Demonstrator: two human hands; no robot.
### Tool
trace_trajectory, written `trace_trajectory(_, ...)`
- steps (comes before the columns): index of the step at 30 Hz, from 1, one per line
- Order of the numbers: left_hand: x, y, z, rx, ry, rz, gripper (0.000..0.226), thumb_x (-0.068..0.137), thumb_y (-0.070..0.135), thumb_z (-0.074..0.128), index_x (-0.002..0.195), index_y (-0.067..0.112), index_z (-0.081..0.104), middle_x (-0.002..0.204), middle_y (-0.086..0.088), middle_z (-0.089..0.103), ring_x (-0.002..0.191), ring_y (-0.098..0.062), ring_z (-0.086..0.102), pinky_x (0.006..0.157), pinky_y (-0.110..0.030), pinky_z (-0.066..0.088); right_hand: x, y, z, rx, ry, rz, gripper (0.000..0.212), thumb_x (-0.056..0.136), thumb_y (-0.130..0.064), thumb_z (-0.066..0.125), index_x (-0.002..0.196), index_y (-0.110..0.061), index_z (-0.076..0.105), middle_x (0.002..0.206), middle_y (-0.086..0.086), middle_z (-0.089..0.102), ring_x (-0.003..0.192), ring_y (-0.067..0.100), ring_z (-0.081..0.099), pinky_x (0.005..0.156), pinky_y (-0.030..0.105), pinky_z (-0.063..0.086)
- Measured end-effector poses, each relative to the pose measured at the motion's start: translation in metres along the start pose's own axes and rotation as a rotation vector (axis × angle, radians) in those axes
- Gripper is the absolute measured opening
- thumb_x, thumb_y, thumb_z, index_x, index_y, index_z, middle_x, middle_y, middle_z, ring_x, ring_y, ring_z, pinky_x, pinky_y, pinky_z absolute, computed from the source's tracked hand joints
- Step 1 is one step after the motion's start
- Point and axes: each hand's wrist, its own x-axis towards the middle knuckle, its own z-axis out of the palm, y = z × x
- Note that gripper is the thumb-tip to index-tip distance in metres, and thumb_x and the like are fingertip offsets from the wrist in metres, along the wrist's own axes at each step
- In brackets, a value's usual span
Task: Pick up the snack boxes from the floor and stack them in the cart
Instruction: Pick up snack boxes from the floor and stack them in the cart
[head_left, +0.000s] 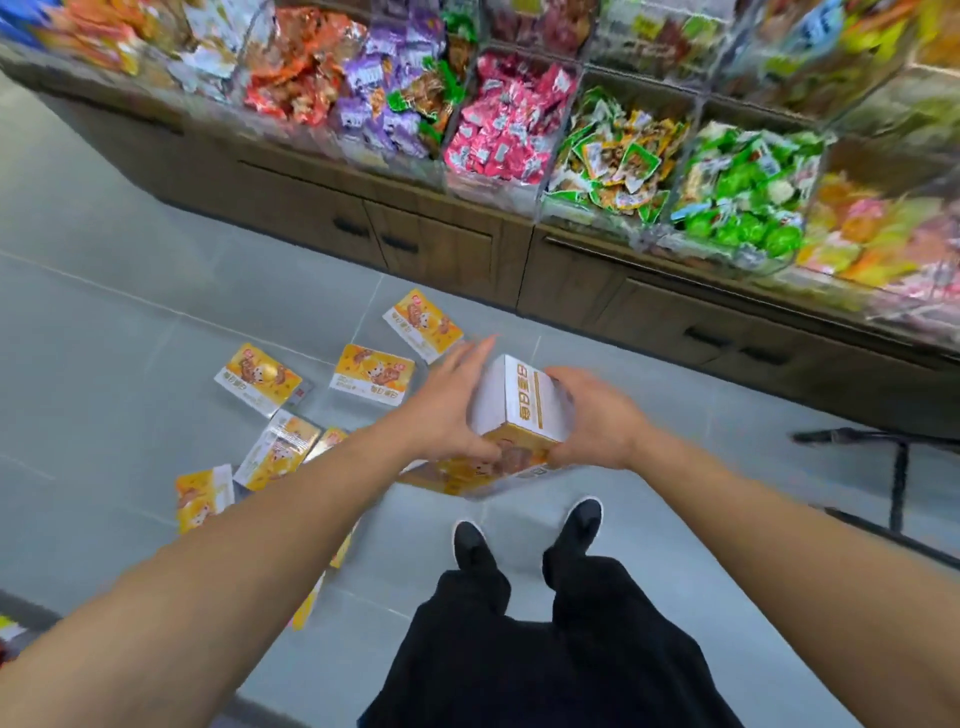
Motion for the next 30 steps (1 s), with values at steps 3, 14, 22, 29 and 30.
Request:
trace_trajectory(3,-0.002,-0.005,0.007,0.085,-0.055,-0.062,0.136,0.047,0.055,0.084,0.152,0.039,-0.001,0.152,0.003,0.031,0.139,-0.023,0.03,0.113,-0.046,0.034,-0.037,0.025,-0.009,0.306,0.098,0.115,0.09,0.059,-0.021,0.089,0.137,-0.027,0.045,0.125,-0.007,0.056,0.111,0.012,0.054,0.085,0.021,0.042)
trace_trajectory(14,0.046,0.15,0.084,0.362,-0.148,0.179,0.084,0.052,0.039,0.087,0.124,0.02,0.049,0.117,-0.002,0.05,0.111,-0.02,0.047,0.082,-0.028,0.041,-0.222,0.175,-0.013,0.626,0.264,0.436,0.11,0.063,-0.022,0.092,0.15,-0.035,0.025,0.154,-0.01,0.033,0.14,0.019,0.034,0.1,0.038,0.046)
trace_trajectory(22,0.053,0.346,0.241,0.52,-0.168,0.407,0.075,0.052,0.049,0.076,0.118,0.028,0.048,0.115,0.0,0.044,0.098,-0.026,0.058,0.08,-0.037,0.054,-0.373,0.297,-0.023,0.084,0.405,0.485,0.127,0.06,-0.061,0.083,0.156,-0.022,0.009,0.162,0.0,0.016,0.148,0.021,0.017,0.121,0.038,0.017)
trace_trajectory(29,0.058,0.496,0.352,0.585,-0.184,0.601,0.08,0.053,0.059,0.076,0.121,0.034,0.043,0.118,0.001,0.043,0.106,-0.024,0.053,0.081,-0.041,0.054,-0.482,0.403,-0.056,0.0,0.349,0.628,0.108,0.063,-0.064,0.075,0.149,-0.024,0.021,0.143,-0.002,0.039,0.128,0.026,0.037,0.105,0.041,0.041)
trace_trajectory(30,0.061,0.507,0.357,0.585,-0.184,0.609,0.078,0.053,0.06,0.075,0.119,0.034,0.043,0.117,0.002,0.043,0.105,-0.025,0.053,0.081,-0.042,0.054,-0.49,0.412,-0.061,-0.011,0.352,0.632,0.104,0.065,-0.059,0.075,0.148,-0.025,0.023,0.141,-0.003,0.04,0.128,0.026,0.038,0.104,0.041,0.042)
